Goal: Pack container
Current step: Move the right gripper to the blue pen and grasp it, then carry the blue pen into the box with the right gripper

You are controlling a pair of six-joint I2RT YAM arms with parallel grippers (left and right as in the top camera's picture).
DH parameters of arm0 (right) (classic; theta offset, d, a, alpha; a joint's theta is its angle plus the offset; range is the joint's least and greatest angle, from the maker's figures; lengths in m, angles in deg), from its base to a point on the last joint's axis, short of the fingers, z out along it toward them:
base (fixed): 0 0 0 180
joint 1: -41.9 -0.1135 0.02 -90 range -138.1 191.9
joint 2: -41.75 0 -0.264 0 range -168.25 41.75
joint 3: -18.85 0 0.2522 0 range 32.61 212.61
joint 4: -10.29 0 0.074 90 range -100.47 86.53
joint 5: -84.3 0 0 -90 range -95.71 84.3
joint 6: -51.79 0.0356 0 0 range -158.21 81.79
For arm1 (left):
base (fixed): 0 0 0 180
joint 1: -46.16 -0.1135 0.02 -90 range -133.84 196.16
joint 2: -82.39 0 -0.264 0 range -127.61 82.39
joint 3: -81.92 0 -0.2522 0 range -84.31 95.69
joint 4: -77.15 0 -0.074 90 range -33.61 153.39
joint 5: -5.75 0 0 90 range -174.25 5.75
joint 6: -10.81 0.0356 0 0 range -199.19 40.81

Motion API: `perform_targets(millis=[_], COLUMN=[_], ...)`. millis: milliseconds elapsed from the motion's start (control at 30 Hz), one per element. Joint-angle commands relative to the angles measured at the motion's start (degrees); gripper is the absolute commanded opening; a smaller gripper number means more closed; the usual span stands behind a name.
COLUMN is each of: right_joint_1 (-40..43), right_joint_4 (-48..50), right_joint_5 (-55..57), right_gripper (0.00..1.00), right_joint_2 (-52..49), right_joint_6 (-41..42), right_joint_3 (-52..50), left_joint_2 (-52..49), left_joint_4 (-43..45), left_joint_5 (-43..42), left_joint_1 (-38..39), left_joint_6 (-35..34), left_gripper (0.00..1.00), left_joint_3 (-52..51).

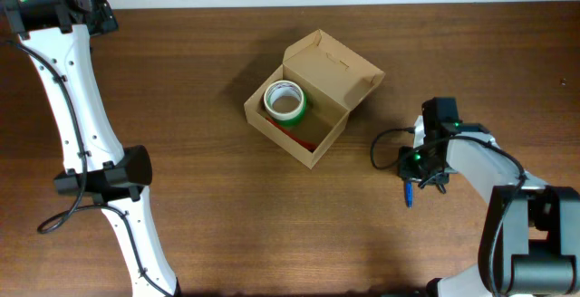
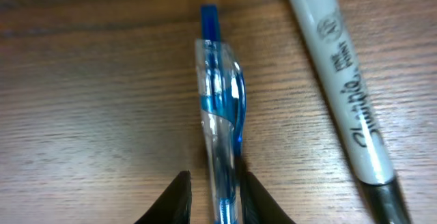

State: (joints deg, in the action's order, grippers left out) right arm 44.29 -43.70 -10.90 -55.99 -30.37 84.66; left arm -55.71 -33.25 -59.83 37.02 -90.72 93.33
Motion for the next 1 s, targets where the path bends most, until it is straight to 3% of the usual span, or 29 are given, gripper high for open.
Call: perform_targets(millis=[0, 133, 367, 533, 700, 833, 967], right_joint_1=[0.4, 0.4, 0.3, 0.3, -0.4, -5.0, -12.9], right_joint_4=[1.3, 1.6, -3.8, -16.7, -20.3, -21.6, -25.2], right_joint_5=[1.1, 0.5, -8.3, -10.1, -10.1, -7.0, -1.5], right_gripper=[0.24, 0.04, 0.04, 0.04, 0.04, 0.04, 0.03], right_joint_2=[-1.3, -1.2, 1.4, 2.6, 2.5, 1.5, -1.8], right_joint_6=[2.1, 2.1, 0.2, -8.9, -12.2, -17.0, -21.3], right_joint_3=[-2.6, -2.2, 9.6, 32.3, 54.5, 65.6, 69.0], left_joint_2=[1.6, 1.6, 1.6, 1.6, 1.6, 1.6, 1.6], left_joint_4=[0.0, 0.0, 0.0, 0.0, 0.0, 0.0, 0.0], left_joint_5=[0.3, 0.2, 0.2, 0.2, 0.2, 0.2, 0.2], left_joint_1=[-0.4, -0.4, -0.4, -0.4, -0.4, -0.4, -0.4], left_joint_6=[0.5, 0.5, 0.5, 0.5, 0.5, 0.5, 0.5], left_gripper=[1.0, 1.0, 1.0, 1.0, 1.0, 1.0, 1.0], left_joint_3=[0.5, 0.5, 0.5, 0.5, 0.5, 0.5, 0.5])
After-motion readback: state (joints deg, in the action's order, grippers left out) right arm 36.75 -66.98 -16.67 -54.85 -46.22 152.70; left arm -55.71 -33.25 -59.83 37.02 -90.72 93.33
